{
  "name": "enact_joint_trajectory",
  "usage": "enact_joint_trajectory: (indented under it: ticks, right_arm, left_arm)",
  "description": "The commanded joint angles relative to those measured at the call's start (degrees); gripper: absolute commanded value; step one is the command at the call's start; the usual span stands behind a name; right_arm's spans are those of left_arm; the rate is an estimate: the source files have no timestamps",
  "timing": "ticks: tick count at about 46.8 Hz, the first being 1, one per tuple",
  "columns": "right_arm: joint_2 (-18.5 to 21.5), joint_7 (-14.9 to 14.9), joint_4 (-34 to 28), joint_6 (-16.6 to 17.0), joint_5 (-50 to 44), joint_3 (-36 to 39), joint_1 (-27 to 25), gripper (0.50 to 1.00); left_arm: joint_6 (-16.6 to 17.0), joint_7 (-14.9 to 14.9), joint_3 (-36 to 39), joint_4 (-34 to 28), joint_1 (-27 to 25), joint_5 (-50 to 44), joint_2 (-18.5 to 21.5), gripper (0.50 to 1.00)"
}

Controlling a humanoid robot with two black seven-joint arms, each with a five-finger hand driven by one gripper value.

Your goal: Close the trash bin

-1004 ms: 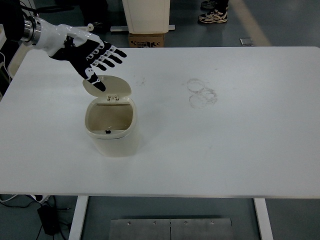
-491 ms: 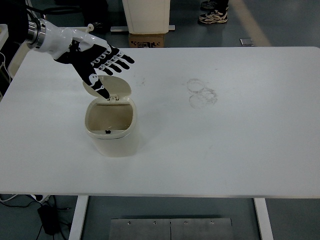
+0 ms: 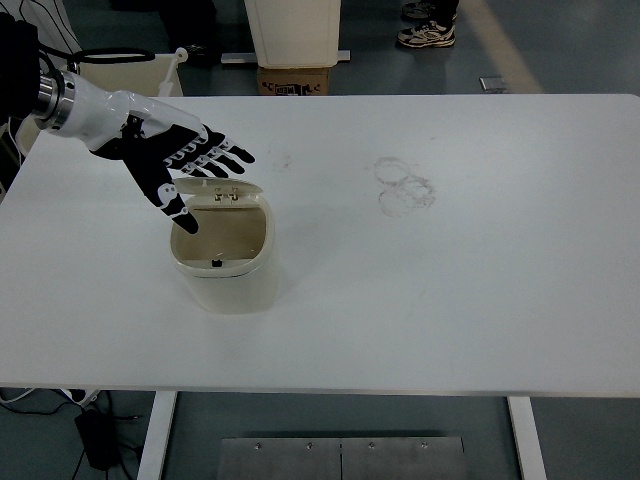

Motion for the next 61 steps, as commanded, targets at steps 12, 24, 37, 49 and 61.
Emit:
enact_joint_trajectory:
  ticks: [12,24,37,49,61]
  right_arm:
    - [0.0,-0.01,0.02,0.0,0.0,0.04,0.09,0.991]
    - [0.0,-0.01,0.02,0.0,0.0,0.04,0.01,0.991]
    - [0.0,-0.01,0.02,0.0,-0.09,0.04,0.09,0.991]
    - [0.0,-0.01,0.02,0.0,0.0,0.04,0.09,0.991]
    - [0.0,-0.01,0.02,0.0,0.0,0.04,0.09,0.991]
  left_arm:
    - [0.0,0.0,0.52,-3.77,0.03,0.01,2.1,1.0]
    - [0.0,0.0,3.15,-5.01,-0.06,0.01,3.69,1.0]
    - [0.0,0.0,3.42,-5.01,0.29,0.01,3.43,1.0]
    - [0.0,0.0,3.42,-5.01,0.82,0.01,1.49,1.0]
    - [0.0,-0.09,3.42,-5.01,1.26,-0.17,-0.62,1.0]
